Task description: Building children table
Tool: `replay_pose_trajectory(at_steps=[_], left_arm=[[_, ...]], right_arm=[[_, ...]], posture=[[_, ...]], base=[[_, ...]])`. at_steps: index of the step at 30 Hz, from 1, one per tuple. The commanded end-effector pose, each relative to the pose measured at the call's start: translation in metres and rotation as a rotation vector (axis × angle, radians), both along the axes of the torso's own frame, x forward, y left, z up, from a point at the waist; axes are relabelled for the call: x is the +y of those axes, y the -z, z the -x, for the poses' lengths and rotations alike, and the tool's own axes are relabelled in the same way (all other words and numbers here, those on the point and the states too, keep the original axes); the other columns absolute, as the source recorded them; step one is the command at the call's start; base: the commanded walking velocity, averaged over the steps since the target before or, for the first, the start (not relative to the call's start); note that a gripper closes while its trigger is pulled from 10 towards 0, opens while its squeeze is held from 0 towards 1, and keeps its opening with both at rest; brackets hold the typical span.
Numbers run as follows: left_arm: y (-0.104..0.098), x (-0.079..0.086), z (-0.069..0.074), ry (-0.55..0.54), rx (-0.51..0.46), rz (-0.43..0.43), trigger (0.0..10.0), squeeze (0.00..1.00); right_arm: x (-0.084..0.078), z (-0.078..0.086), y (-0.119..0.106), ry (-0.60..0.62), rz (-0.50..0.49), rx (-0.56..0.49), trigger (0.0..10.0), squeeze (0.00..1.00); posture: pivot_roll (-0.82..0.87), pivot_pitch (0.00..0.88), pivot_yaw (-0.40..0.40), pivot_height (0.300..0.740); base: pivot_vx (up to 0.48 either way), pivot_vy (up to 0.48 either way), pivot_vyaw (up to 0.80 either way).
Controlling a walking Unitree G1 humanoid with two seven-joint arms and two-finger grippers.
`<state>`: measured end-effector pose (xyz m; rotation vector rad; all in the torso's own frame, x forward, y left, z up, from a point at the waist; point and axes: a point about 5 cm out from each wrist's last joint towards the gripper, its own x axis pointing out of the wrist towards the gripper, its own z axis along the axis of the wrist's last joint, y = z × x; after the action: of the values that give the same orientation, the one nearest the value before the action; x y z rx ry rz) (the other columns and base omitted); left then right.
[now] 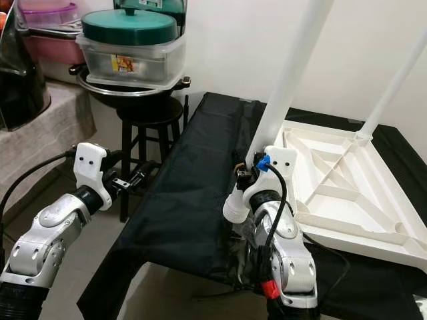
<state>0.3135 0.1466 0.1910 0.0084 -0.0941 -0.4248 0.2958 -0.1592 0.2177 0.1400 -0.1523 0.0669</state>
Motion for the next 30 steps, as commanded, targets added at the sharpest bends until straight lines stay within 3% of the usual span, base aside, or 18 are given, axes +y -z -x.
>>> replay_pose_trajectory(at_steps=[1, 6, 10, 12, 13, 15, 17, 19, 27, 30], left_arm=[[0.003, -0.003, -0.002, 0.009, 0.021, 0.013, 10.0, 0.0], [0.004, -0.002, -0.002, 0.007, 0.021, 0.015, 10.0, 0.0], [0.004, -0.001, -0.001, 0.004, 0.022, 0.017, 10.0, 0.0], [0.004, -0.001, -0.001, 0.002, 0.022, 0.018, 10.0, 0.0], [0.004, -0.001, -0.001, -0.002, 0.02, 0.016, 10.0, 0.0], [0.004, -0.001, -0.001, -0.002, 0.02, 0.016, 10.0, 0.0], [0.003, 0.001, -0.003, -0.019, 0.017, 0.032, 10.0, 0.0], [0.002, 0.002, -0.004, -0.026, 0.017, 0.046, 10.0, 0.0], [0.003, 0.003, -0.005, -0.026, 0.015, 0.035, 10.0, 0.0], [0.003, 0.004, -0.005, -0.028, 0.014, 0.031, 10.0, 0.0]], right_arm=[[-0.006, -0.001, -0.002, 0.029, 0.003, -0.016, 10.0, 0.0], [-0.004, -0.002, 0.0, 0.026, -0.013, 0.001, 10.0, 0.0], [-0.007, -0.004, 0.01, 0.041, -0.089, 0.055, 10.0, 0.0], [-0.01, -0.005, 0.015, 0.052, -0.148, 0.082, 10.0, 0.0], [-0.017, -0.007, 0.021, 0.063, -0.227, 0.096, 10.0, 0.0], [-0.017, -0.007, 0.021, 0.063, -0.227, 0.096, 10.0, 0.0], [-0.024, -0.01, 0.024, 0.04, -0.411, 0.064, 10.0, 0.0], [-0.022, -0.013, 0.022, -0.001, -0.489, 0.037, 10.0, 0.0], [-0.018, -0.016, 0.024, -0.016, -0.552, 0.037, 10.0, 0.0], [-0.028, -0.016, 0.031, 0.049, -0.573, 0.04, 10.0, 0.0]], posture=[[0.04, 0.0, -0.073, 0.74], [0.05, 0.0, -0.082, 0.74], [0.05, 0.0, -0.084, 0.74], [0.05, 0.0, -0.087, 0.74], [0.05, 0.0, -0.086, 0.74], [0.05, 0.0, -0.086, 0.74], [0.06, 0.0, -0.084, 0.74], [0.06, 0.0, -0.083, 0.74], [0.06, 0.0, -0.082, 0.74], [0.06, 0.0, -0.083, 0.74]], base=[[0.0, -0.431, 0.0], [0.0, -0.431, 0.0], [0.0, -0.433, 0.0], [0.0, -0.431, 0.0], [0.0, -0.431, 0.0], [0.0, -0.431, 0.0], [0.0, 0.0, 0.0], [0.0, 0.0, 0.0], [0.0, 0.0, 0.0], [0.0, 0.0, 0.0]])
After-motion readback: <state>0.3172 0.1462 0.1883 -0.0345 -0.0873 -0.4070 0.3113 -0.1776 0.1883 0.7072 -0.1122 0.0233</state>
